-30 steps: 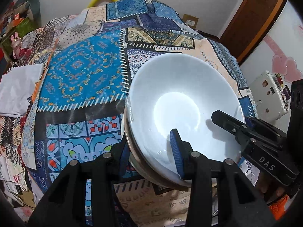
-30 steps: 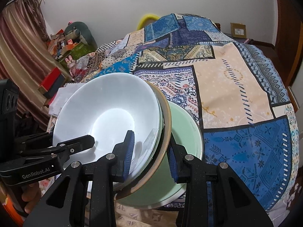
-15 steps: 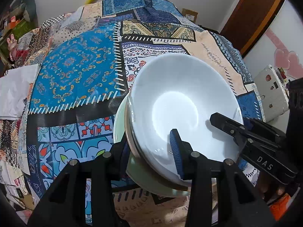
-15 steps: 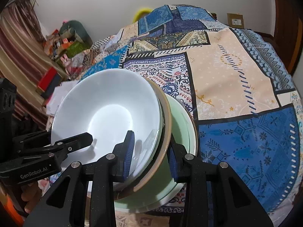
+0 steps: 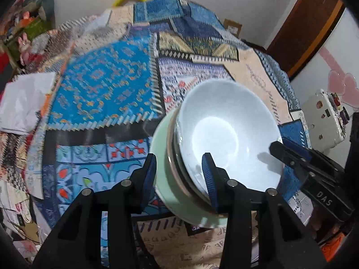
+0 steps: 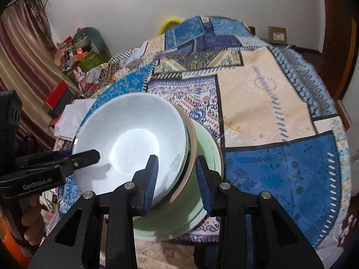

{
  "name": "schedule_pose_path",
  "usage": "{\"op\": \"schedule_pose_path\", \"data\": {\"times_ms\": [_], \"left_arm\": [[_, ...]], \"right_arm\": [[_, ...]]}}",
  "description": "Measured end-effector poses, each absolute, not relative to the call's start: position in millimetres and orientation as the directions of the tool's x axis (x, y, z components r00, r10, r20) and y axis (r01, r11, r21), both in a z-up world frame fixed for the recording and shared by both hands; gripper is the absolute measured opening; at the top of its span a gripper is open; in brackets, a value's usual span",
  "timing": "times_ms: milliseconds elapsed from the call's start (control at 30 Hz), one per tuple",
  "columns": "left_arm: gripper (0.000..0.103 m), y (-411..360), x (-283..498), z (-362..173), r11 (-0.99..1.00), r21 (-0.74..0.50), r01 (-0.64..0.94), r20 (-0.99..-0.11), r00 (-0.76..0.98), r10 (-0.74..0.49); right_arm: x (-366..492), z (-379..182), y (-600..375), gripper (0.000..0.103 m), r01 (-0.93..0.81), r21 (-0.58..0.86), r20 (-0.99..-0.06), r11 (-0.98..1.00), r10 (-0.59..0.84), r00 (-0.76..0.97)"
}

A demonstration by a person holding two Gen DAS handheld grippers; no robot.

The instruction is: Organize plates and bowls

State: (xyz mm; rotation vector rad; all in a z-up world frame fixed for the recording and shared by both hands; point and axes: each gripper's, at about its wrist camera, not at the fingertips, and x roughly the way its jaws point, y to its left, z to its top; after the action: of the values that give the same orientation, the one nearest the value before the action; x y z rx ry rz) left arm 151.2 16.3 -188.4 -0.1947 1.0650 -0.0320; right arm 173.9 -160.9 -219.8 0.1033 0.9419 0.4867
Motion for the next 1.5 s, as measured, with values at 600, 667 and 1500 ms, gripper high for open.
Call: {"op": "schedule_pose_path", "data": {"times_ms": [600,667,1500], "left_arm": [[0.072,-1,27,-24,0.997,-0.076,-0.025,-0.46,0.888,-0.013],[0.081,-2,18,-17,0.997,-0.079,-0.023,-0.429,0.903,-0.013],[0.103,-11,-30,7,0.998,-0.058,-0.037,-0.242,0.97,0.022]], "right_arm": [[81,-86,-167,0.046,-0.507,0.186,-0.443,0.841,0.533,0.721],[71,-78,-169,0.046,-0.518,0.178,-0.414,0.837,0.541,0.732],[33,-46,-173,0.103,-0.471,0.083,-0.204,0.878,0.478,0.854]]}}
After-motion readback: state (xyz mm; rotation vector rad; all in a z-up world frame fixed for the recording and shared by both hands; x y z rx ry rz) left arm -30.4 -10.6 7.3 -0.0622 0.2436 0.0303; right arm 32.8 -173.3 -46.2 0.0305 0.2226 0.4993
